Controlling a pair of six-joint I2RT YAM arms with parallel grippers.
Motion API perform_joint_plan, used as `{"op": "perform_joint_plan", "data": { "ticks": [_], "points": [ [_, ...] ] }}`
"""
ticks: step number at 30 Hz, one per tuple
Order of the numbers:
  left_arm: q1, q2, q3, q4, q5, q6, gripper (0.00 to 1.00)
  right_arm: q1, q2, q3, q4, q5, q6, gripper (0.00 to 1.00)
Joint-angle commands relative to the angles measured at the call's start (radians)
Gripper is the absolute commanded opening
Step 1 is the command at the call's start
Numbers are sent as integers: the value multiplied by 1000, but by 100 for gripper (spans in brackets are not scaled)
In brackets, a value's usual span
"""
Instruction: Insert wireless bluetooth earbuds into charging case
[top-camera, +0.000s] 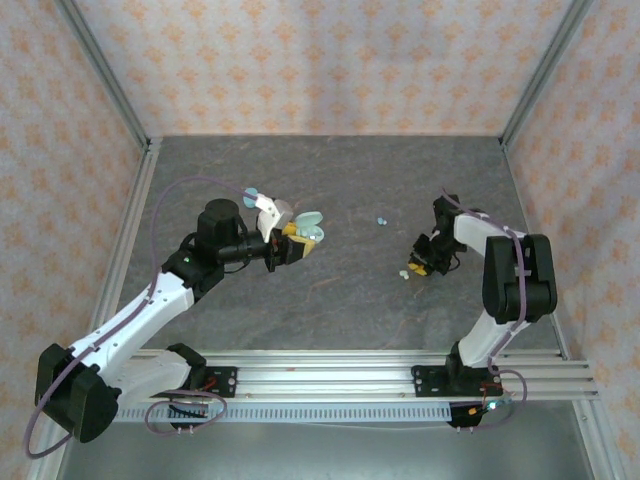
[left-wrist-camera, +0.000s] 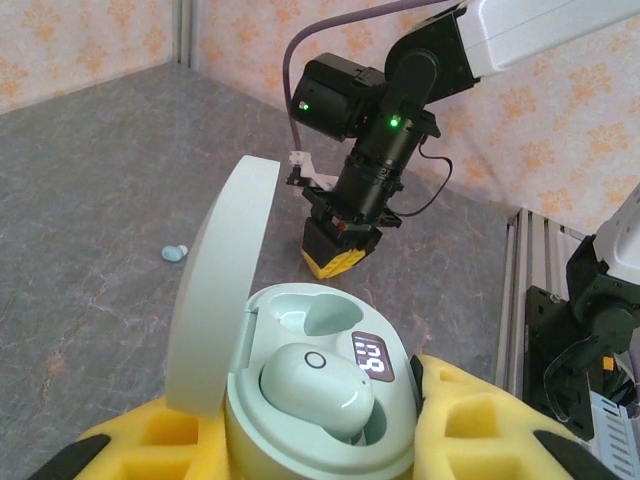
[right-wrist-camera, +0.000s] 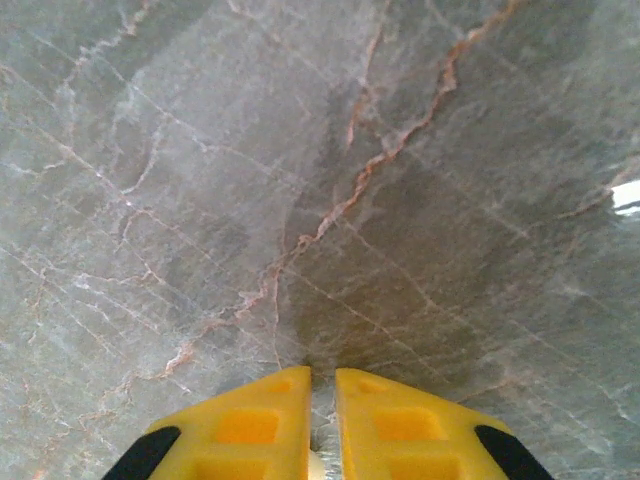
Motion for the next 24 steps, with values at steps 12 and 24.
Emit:
{"op": "perform_joint_plan", "data": {
  "ticks": [12,24],
  "points": [
    [-9,-76,-43,-37,-23,47,9,3,-135,-196,39,-43,18,15],
    [-9,-67,-47,-39,-25,70,8,46,-208,-180,37,-98,60,15]
  ]
}}
